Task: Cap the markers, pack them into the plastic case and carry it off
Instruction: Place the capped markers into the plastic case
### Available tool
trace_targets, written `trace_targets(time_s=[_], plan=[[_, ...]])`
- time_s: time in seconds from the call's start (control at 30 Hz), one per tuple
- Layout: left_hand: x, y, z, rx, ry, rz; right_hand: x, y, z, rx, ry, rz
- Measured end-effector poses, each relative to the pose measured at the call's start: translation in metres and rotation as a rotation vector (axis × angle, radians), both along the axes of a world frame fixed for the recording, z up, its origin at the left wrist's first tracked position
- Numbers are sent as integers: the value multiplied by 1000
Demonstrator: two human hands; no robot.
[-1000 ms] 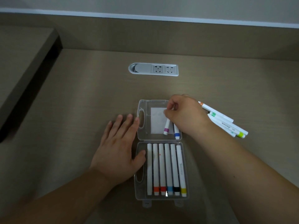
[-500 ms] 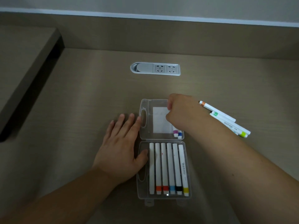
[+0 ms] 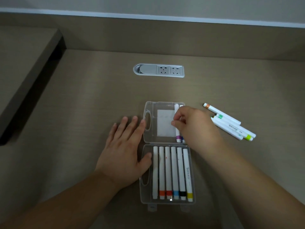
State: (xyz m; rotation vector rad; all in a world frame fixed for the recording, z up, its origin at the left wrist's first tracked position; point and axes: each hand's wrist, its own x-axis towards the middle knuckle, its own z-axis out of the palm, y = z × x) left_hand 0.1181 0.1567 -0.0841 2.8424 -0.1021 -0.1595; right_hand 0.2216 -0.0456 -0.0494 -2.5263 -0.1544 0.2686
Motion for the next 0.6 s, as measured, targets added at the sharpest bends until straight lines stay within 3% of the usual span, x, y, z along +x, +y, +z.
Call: trace_targets(time_s=[0.13, 0.27, 0.5, 0.6], plan=[[0, 1, -1, -13, -5, -5, -3, -7, -5, 167, 68, -81], [-1, 1, -1, -9, -6, -10, -6, -4, -7, 69, -3, -88], [0, 0, 0, -21, -6, -6, -8, -1, -9, 138, 67, -128], [0, 0, 0, -13, -11, -7, -9, -14, -8, 147, -58, -185]])
